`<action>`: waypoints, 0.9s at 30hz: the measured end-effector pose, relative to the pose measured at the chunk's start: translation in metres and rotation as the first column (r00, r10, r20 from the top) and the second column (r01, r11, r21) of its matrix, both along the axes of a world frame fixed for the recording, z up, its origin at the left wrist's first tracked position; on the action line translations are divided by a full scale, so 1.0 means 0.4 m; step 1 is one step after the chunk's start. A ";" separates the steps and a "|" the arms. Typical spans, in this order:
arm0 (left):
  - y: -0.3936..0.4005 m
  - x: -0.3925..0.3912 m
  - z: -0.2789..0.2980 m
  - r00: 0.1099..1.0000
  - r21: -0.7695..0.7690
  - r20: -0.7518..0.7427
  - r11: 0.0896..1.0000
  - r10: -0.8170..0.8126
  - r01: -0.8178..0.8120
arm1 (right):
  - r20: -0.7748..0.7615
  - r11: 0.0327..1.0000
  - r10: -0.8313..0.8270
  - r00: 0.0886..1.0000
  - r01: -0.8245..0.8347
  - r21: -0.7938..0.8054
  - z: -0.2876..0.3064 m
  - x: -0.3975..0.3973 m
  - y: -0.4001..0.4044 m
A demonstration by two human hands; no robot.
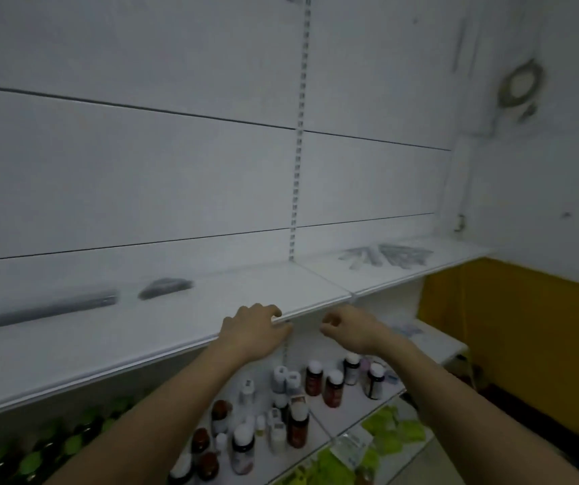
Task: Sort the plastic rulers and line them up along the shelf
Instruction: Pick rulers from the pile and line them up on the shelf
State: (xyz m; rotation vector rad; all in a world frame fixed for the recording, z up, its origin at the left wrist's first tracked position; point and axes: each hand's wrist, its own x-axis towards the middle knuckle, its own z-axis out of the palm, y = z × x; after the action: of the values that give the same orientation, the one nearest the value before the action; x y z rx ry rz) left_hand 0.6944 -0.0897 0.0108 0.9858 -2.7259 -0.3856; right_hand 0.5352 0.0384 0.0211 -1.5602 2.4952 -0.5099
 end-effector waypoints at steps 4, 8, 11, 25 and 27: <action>0.129 -0.200 0.021 0.994 -0.010 0.020 0.994 -0.108 0.108 | 0.028 0.990 -0.143 0.989 0.143 -0.015 0.019 -0.175 0.173; 0.212 -0.349 0.031 0.983 -0.023 0.022 0.983 -0.184 0.185 | 0.051 0.975 -0.217 0.975 0.219 -0.040 0.011 -0.301 0.275; 0.232 -0.450 0.029 0.975 -0.027 0.031 0.975 -0.219 0.220 | 0.052 0.969 -0.245 0.968 0.247 -0.029 -0.007 -0.378 0.304; 0.031 -0.997 -0.014 0.977 0.087 -0.138 0.981 -0.161 0.174 | -0.006 0.977 -0.205 0.979 0.205 0.053 0.016 -0.860 0.173; -0.006 -1.064 -0.021 0.978 0.088 -0.156 0.985 -0.135 0.150 | 0.000 0.977 -0.212 0.977 0.212 0.035 0.030 -0.937 0.146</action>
State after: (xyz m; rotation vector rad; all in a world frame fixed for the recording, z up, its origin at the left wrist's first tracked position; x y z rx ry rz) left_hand 0.2687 -0.0922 0.0025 0.7514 -2.6698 -0.6004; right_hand 0.1604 0.0968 0.0331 -1.2862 2.6682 -0.4927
